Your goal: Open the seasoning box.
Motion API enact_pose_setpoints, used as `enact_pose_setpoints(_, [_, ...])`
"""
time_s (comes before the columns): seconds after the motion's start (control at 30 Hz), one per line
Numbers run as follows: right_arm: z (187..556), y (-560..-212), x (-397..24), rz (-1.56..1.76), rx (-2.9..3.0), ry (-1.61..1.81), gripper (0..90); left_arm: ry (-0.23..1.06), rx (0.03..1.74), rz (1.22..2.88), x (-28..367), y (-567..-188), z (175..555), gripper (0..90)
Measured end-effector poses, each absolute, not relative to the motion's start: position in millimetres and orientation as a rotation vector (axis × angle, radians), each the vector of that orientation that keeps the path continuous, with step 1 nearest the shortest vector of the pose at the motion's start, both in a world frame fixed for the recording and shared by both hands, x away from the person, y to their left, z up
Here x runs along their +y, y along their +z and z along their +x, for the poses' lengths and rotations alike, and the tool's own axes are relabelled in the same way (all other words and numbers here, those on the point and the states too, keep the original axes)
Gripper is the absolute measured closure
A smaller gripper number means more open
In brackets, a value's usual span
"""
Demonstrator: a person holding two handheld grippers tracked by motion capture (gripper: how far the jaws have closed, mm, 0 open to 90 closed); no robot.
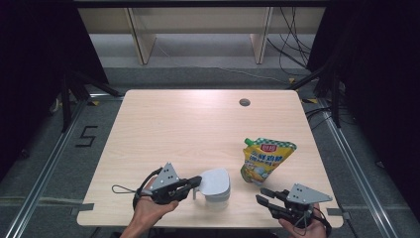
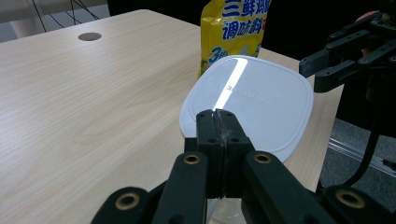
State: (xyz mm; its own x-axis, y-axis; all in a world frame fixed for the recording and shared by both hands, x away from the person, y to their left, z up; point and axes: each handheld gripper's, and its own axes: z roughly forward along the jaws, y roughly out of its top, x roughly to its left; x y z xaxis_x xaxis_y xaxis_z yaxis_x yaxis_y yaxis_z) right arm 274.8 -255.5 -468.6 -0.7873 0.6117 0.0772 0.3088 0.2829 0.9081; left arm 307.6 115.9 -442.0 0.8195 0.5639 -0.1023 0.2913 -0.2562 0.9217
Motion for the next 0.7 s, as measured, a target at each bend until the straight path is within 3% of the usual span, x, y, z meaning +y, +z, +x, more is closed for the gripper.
enact_pose_setpoints(0.3, [275.2, -464.8, -234.7, 0.817, 2.276, 1.525, 79.2, 0.296, 0.655, 1.856, 116.2, -441.8, 307.6, 88.1])
enact_pose_setpoints(0.47, [284.2, -460.6, -220.3, 0.705, 2.253, 1.524, 89.7, 0.302, 0.64, 1.856, 116.8, -442.2, 308.2, 88.1])
enact_pose_setpoints(0.7, [291.7, -458.2, -200.2, 0.668, 2.279, 1.535, 90.0, 0.298, 0.66, 1.845, 117.6, -443.5, 307.0, 88.1])
